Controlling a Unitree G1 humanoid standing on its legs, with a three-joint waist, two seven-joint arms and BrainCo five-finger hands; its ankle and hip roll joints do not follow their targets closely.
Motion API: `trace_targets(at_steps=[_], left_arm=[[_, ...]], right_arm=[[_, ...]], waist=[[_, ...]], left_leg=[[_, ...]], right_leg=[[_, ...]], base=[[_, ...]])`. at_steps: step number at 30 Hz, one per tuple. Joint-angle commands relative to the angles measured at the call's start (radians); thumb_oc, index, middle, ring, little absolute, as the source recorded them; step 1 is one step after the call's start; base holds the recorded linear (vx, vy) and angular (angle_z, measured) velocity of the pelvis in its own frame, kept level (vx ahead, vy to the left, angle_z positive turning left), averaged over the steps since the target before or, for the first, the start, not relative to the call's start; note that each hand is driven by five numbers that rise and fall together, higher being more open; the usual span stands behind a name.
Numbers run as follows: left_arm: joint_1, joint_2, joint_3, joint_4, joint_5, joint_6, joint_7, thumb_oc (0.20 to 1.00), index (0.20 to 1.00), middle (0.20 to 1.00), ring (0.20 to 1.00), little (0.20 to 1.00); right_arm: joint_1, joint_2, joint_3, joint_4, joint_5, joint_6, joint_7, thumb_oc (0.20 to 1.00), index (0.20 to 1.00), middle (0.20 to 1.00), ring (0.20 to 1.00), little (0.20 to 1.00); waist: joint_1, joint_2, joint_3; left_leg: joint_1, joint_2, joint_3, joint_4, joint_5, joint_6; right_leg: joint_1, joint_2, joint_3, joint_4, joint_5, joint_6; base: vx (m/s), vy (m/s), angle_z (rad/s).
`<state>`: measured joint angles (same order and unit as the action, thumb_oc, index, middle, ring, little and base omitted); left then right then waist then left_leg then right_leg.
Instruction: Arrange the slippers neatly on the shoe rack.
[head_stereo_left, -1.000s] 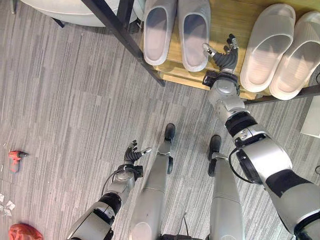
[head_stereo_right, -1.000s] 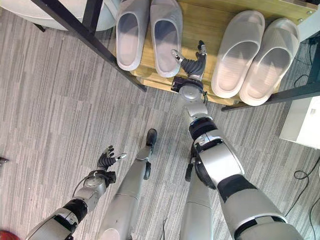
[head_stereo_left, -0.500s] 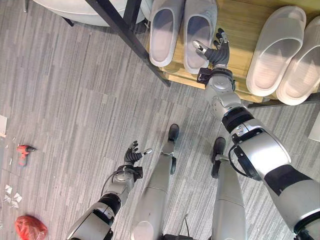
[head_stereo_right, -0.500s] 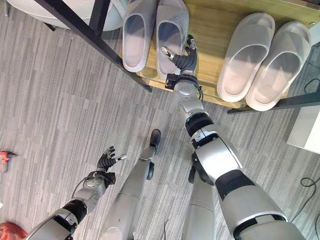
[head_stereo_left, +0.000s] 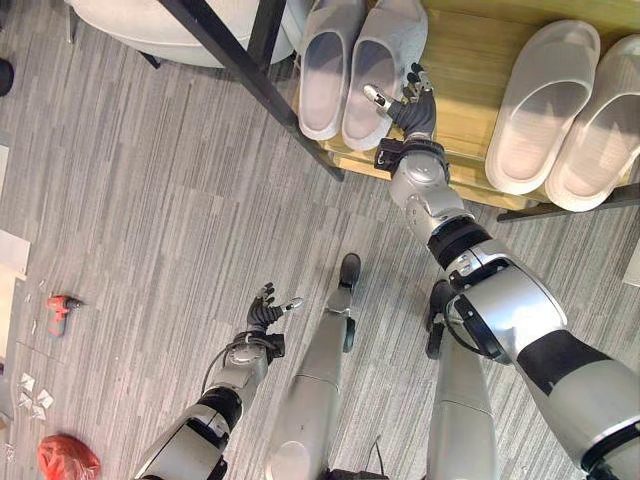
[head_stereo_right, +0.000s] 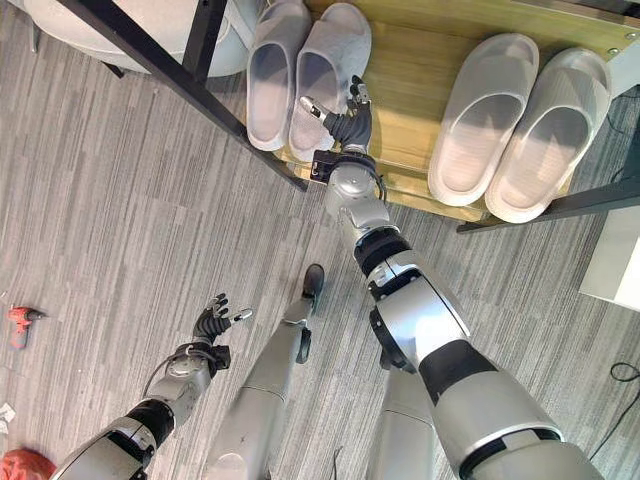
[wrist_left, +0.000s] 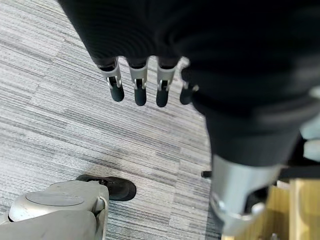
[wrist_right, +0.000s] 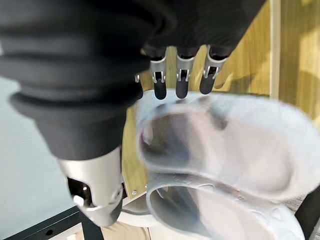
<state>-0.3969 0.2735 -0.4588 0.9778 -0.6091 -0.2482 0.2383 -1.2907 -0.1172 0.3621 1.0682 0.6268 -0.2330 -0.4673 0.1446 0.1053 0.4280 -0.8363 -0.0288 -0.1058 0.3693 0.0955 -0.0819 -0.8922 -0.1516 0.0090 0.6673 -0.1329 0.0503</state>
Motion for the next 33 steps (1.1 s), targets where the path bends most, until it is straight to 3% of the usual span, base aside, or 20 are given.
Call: trace_targets(at_steps=[1,8,12,16,17,19,21,27,28,29,30,33], left_arm=[[-0.019,-0.001,0.033,0.064,0.019,-0.002,0.011,1.000,1.000,1.000,1.000,1.000],[-0.049,-0.019,0.056,0.108,0.035,0.032,0.012,1.000,1.000,1.000,1.000,1.000],[-0.059,-0.033,0.075,0.116,0.036,0.047,0.014,1.000,1.000,1.000,1.000,1.000],[-0.030,-0.044,0.110,0.124,0.061,0.071,0.009,1.000,1.000,1.000,1.000,1.000],[0.016,-0.045,0.133,0.116,0.081,0.080,-0.009,1.000,1.000,1.000,1.000,1.000],[0.036,-0.046,0.138,0.109,0.092,0.084,-0.018,1.000,1.000,1.000,1.000,1.000],[0.123,-0.049,0.166,0.062,0.129,0.094,-0.062,1.000,1.000,1.000,1.000,1.000],[0.211,-0.037,0.197,-0.012,0.163,0.091,-0.103,1.000,1.000,1.000,1.000,1.000],[0.228,-0.025,0.190,-0.104,0.170,0.093,-0.095,1.000,1.000,1.000,1.000,1.000],[0.222,-0.019,0.110,0.031,0.606,0.048,0.097,1.000,1.000,1.000,1.000,1.000],[0.237,-0.058,0.183,-0.011,0.247,0.078,-0.022,1.000,1.000,1.000,1.000,1.000],[0.271,-0.046,0.209,0.023,0.319,0.103,-0.102,1.000,1.000,1.000,1.000,1.000]], right_arm=[[0.053,0.006,-0.008,-0.110,-0.087,-0.009,0.013,1.000,1.000,1.000,1.000,1.000],[0.211,-0.003,0.044,-0.157,-0.227,0.076,0.043,1.000,1.000,1.000,1.000,1.000],[0.329,-0.025,0.056,-0.238,-0.255,0.084,0.062,1.000,1.000,1.000,1.000,1.000],[0.547,-0.041,0.087,-0.407,-0.224,0.069,0.140,1.000,1.000,1.000,1.000,1.000],[0.668,-0.072,0.112,-0.504,-0.210,0.066,0.205,1.000,1.000,1.000,1.000,1.000],[0.720,-0.080,0.117,-0.542,-0.188,0.061,0.239,1.000,1.000,1.000,1.000,1.000],[0.907,-0.155,0.140,-0.691,-0.180,0.066,0.365,1.000,1.000,1.000,1.000,1.000],[1.111,-0.253,0.099,-0.866,-0.175,0.069,0.482,1.000,1.000,1.000,1.000,1.000],[1.138,-0.277,0.094,-0.894,-0.199,0.074,0.500,1.000,1.000,1.000,1.000,1.000],[1.157,-0.243,0.105,-0.852,-0.248,0.029,0.465,1.000,1.000,1.000,1.000,1.000],[1.218,-0.273,0.051,-0.948,-0.184,0.066,0.515,1.000,1.000,1.000,1.000,1.000],[1.304,-0.339,0.037,-0.921,-0.188,0.079,0.578,1.000,1.000,1.000,1.000,1.000]], waist=[[-0.019,-0.008,0.005],[-0.066,-0.042,-0.034],[-0.093,-0.048,-0.048],[-0.121,-0.061,-0.081],[-0.127,-0.071,-0.105],[-0.131,-0.075,-0.116],[-0.144,-0.088,-0.151],[-0.165,-0.093,-0.195],[-0.168,-0.093,-0.205],[-0.174,-0.102,-0.205],[-0.181,-0.104,-0.219],[-0.193,-0.104,-0.245]], left_leg=[[0.076,-0.038,0.067,0.032,-0.126,0.054],[0.236,-0.022,0.075,-0.070,-0.110,0.052],[0.307,-0.017,0.080,-0.104,-0.101,0.049],[0.408,-0.005,0.090,-0.166,-0.089,0.044],[0.460,0.006,0.095,-0.197,-0.081,0.040],[0.484,0.009,0.098,-0.210,-0.079,0.038],[0.572,0.022,0.103,-0.252,-0.071,0.033],[0.660,0.038,0.119,-0.315,-0.055,0.025],[0.674,0.040,0.122,-0.326,-0.054,0.026],[0.703,0.045,0.132,-0.340,-0.052,0.022],[0.709,0.046,0.133,-0.351,-0.047,0.022],[0.750,0.055,0.148,-0.366,-0.051,0.014]], right_leg=[[0.183,0.023,0.021,-0.204,0.013,0.014],[0.352,0.035,0.020,-0.325,0.048,0.020],[0.423,0.034,0.018,-0.366,0.058,0.021],[0.515,0.038,0.022,-0.437,0.080,0.030],[0.562,0.037,0.018,-0.476,0.088,0.036],[0.584,0.038,0.018,-0.492,0.092,0.039],[0.662,0.041,0.010,-0.539,0.102,0.045],[0.739,0.043,0.008,-0.605,0.124,0.055],[0.750,0.044,0.007,-0.615,0.126,0.055],[0.775,0.048,0.013,-0.625,0.124,0.057],[0.780,0.049,0.014,-0.637,0.132,0.058],[0.822,0.052,0.013,-0.661,0.132,0.059]], base=[[0.01,-0.005,-0.03],[0.03,-0.017,-0.12],[0.05,-0.018,-0.13],[0.10,-0.023,-0.09],[0.10,-0.051,-0.26],[0.10,-0.053,-0.17],[0.09,-0.071,-0.06],[0.05,-0.042,-0.09],[0.05,-0.034,-0.07],[0.05,-0.070,-0.09],[0.06,-0.067,-0.12],[0.07,-0.060,-0.12]])
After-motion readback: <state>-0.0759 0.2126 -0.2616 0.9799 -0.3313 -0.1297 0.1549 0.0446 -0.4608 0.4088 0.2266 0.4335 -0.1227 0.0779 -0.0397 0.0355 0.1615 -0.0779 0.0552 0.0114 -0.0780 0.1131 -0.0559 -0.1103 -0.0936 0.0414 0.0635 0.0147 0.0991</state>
